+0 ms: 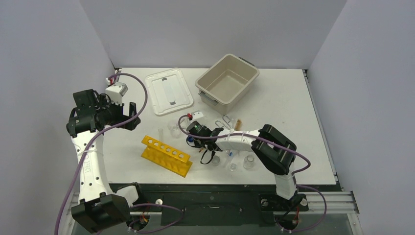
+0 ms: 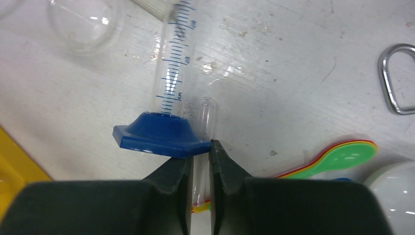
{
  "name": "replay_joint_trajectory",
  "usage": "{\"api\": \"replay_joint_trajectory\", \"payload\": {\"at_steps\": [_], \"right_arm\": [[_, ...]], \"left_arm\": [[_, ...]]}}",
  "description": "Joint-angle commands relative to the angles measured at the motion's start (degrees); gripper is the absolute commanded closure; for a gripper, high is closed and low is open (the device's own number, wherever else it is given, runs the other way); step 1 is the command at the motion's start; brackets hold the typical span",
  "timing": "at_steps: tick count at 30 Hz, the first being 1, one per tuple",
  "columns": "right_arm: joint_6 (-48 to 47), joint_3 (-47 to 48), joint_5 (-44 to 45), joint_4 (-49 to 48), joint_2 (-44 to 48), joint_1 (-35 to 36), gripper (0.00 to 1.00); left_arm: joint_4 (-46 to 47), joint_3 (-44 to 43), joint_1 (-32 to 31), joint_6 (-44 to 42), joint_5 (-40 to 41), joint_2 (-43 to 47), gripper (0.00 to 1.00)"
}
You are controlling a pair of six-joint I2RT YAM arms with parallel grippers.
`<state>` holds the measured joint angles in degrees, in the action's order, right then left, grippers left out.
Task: Organize the chemistry lab equipment
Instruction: Pick up the test tube at the center of the board.
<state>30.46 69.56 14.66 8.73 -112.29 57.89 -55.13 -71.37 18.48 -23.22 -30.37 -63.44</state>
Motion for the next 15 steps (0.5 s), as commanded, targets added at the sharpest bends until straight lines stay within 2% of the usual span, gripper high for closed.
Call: {"api": "replay_joint_trajectory", "payload": {"at_steps": [1, 10, 15], "right_arm": [[-1.5, -1.6, 1.7, 1.6, 3.9, -1.3, 0.98], [-3.8, -2.3, 0.9, 4.7, 11.6, -1.7, 1.00], [-4.2, -1.3, 0.4, 6.8, 11.2, -2.2, 1.00]], "left_arm": [[-1.1, -1.5, 0.3, -2.7, -3.5, 0.4, 0.03], [-1.9, -1.3, 0.2, -3.1, -6.0, 1.6, 0.03], [-1.1, -0.7, 0.3, -2.9, -6.4, 2.1, 0.03]]}}
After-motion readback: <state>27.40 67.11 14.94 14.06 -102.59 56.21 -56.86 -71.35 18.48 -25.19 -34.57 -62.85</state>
